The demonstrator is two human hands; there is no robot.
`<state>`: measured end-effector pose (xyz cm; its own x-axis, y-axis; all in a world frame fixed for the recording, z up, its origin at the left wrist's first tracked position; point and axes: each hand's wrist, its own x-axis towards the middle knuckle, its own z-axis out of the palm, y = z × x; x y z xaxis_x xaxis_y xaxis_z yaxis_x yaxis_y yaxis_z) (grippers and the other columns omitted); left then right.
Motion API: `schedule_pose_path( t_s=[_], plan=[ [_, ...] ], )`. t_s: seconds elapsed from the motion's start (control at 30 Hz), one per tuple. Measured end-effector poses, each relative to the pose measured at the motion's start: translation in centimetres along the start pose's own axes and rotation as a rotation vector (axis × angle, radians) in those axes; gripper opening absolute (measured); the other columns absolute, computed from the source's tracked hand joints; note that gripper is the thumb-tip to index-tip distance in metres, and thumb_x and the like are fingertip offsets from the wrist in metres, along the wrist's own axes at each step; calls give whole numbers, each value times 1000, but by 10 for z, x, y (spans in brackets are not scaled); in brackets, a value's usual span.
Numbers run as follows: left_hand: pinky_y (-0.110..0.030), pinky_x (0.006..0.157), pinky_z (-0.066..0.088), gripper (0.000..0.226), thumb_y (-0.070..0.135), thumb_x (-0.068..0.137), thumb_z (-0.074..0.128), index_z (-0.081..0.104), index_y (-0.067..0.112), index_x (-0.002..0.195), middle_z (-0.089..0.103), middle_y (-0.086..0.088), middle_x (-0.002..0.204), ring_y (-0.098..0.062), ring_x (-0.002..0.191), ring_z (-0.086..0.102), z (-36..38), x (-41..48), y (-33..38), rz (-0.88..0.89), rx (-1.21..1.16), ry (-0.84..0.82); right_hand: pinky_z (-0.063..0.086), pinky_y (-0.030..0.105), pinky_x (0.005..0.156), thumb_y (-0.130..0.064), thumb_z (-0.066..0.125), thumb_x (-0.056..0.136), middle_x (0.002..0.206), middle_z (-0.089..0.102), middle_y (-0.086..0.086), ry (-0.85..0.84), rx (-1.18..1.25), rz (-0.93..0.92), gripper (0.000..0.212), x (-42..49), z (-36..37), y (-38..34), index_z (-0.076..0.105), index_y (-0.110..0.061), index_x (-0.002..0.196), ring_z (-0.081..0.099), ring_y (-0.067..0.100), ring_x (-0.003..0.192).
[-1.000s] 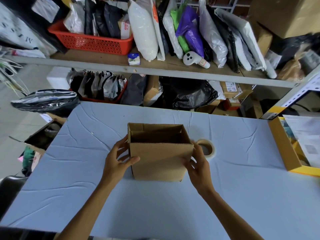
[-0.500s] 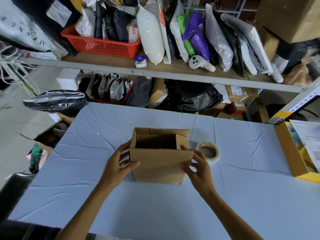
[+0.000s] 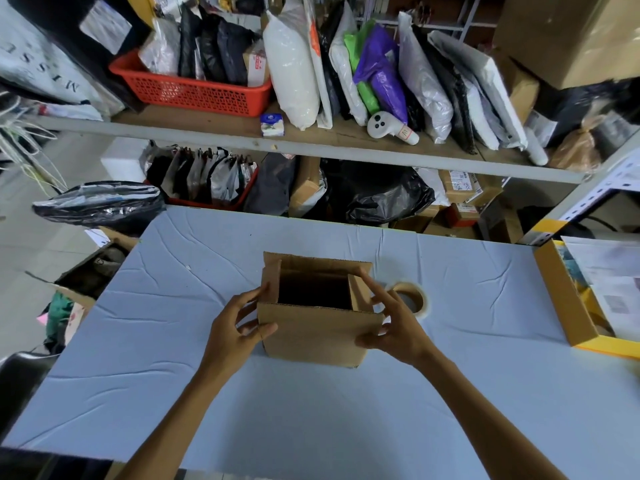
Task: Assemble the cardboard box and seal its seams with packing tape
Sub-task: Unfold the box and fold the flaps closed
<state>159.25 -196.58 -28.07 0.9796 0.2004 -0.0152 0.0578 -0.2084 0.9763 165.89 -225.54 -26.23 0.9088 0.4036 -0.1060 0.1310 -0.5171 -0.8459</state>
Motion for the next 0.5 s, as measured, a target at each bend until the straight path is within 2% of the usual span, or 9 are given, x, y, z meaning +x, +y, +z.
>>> schedule_pose_path(
  t_s=[0.1,0.17,0.23,0.33,0.4,0.5],
  plan=[
    [-7,74,51,53,7,77,75,56,29,121,60,14,120,14,109,55,2,-1,7,30,3,7,58,19,71,-10,83,70,120,41,-1,7,4,-7,104,1,1,3,19,-51,141,53,18,100],
    [-7,75,50,44,15,77,73,60,30,117,62,17,115,9,111,55,2,-3,9,46,-9,0,57,19,72,-12,83,70,122,42,0,13,28,-9,102,1,2,6,21,-51,141,52,19,103],
    [-10,77,51,40,23,75,71,64,27,114,62,19,116,4,115,55,2,-4,10,52,-24,0,59,26,74,-14,83,70,124,43,2,15,62,-20,99,1,2,7,25,-46,143,52,21,104],
    [-8,77,49,34,21,77,76,67,25,110,63,13,118,2,114,55,2,-3,12,47,-25,22,59,34,79,-22,80,71,125,44,1,9,136,2,91,0,2,6,29,-41,144,52,22,103],
    [-7,76,48,34,27,74,78,68,24,107,63,9,120,3,112,56,3,-3,14,35,-30,29,58,32,80,-31,77,70,124,45,-1,17,173,28,87,-1,2,6,33,-41,144,52,19,103],
    [-7,74,49,48,49,64,72,70,25,105,64,11,119,3,109,58,1,-3,16,14,-29,40,53,24,76,-38,77,71,124,48,1,29,171,44,82,0,3,10,38,-40,143,52,15,99]
  ],
)
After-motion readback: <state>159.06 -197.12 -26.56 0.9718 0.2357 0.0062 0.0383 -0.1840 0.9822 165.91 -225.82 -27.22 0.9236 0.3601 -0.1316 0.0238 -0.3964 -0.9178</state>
